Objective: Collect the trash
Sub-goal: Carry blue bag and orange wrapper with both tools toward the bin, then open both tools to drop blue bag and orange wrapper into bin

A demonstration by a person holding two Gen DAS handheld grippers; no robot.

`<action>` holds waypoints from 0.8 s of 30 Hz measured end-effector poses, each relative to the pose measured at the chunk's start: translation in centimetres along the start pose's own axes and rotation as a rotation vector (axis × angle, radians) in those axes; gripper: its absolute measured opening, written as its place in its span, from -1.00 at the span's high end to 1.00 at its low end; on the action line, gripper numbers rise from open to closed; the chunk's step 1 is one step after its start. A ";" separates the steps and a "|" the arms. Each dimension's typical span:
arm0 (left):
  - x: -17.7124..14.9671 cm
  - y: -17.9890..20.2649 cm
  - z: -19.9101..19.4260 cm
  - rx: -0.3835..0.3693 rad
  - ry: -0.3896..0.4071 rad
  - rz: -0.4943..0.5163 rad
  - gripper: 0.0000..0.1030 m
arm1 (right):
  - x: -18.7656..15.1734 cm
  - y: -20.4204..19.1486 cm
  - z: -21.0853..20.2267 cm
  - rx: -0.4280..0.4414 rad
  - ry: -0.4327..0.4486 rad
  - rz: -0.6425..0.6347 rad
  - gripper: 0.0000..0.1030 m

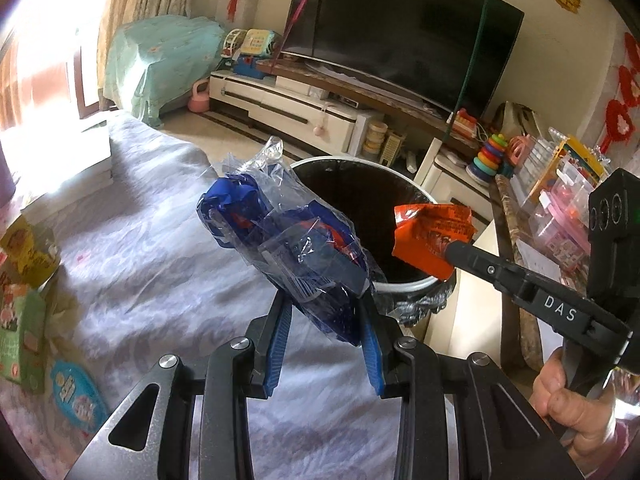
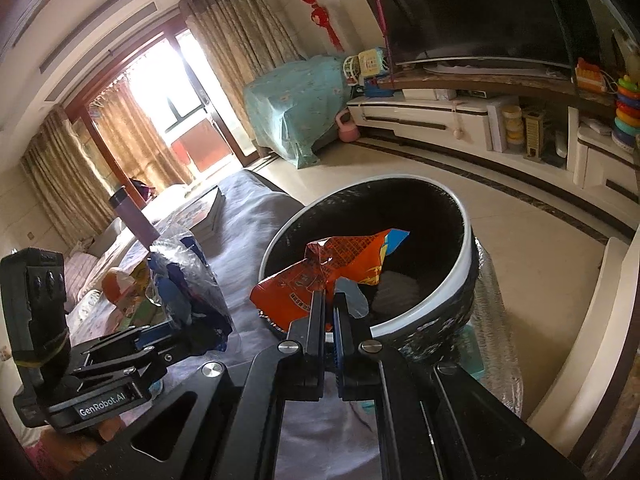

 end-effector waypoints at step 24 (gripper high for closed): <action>5.0 0.0 6.0 -0.023 -0.062 0.013 0.36 | 2.3 2.0 2.3 -0.089 -0.047 -0.041 0.94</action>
Point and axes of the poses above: each gripper's, at about its wrist camera, not at the fingertips, and z roughly the way its jaws point, y to its right, x to its top, the point moved 4 cm from there along z, roughly the way its jaws point, and after that the axes turned 8 degrees about z, right-handed, at the moved point
